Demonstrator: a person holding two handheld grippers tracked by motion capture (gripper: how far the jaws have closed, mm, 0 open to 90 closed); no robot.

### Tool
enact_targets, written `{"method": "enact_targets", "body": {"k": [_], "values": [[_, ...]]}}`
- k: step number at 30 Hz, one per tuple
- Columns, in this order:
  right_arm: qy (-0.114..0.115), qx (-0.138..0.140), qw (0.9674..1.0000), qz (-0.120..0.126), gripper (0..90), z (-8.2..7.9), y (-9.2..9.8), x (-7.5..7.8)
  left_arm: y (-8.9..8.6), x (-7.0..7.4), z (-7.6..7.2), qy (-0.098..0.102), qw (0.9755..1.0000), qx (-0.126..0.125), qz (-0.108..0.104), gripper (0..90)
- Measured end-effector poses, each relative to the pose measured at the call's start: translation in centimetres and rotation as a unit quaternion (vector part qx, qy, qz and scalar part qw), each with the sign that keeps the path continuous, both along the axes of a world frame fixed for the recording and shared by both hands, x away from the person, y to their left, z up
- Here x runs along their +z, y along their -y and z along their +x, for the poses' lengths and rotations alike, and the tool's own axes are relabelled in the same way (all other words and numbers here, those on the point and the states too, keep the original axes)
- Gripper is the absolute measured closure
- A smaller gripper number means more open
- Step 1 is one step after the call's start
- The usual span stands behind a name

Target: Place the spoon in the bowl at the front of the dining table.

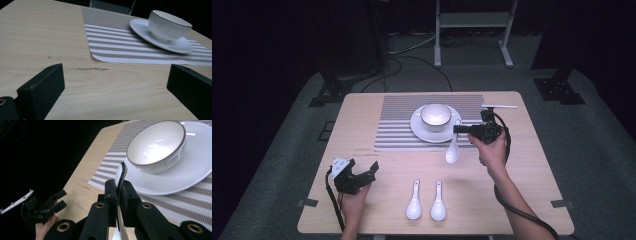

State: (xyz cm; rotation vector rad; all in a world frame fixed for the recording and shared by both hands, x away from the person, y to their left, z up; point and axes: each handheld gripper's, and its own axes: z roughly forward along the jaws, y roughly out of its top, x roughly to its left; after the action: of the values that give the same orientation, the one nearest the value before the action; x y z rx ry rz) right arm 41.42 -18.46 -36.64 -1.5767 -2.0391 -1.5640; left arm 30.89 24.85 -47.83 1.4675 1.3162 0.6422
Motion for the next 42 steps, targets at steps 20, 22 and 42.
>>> {"method": "enact_targets", "body": {"k": [20,22,42], "values": [[-0.011,-0.079,0.9968,-0.001,84.5,5.9,-1.0,0.3,-0.1,0.0,0.0,0.003,1.0,0.001,-0.004,0.2],[-0.01,-0.087,0.9962,-0.003,84.5,6.3,-1.1,0.3,-0.1,0.0,0.0,0.002,1.0,0.001,-0.004,0.2],[-0.01,-0.192,0.98,0.052,84.5,8.4,-1.7,-0.1,-0.1,0.0,-0.1,0.005,1.0,0.001,-0.004,0.2]]}}
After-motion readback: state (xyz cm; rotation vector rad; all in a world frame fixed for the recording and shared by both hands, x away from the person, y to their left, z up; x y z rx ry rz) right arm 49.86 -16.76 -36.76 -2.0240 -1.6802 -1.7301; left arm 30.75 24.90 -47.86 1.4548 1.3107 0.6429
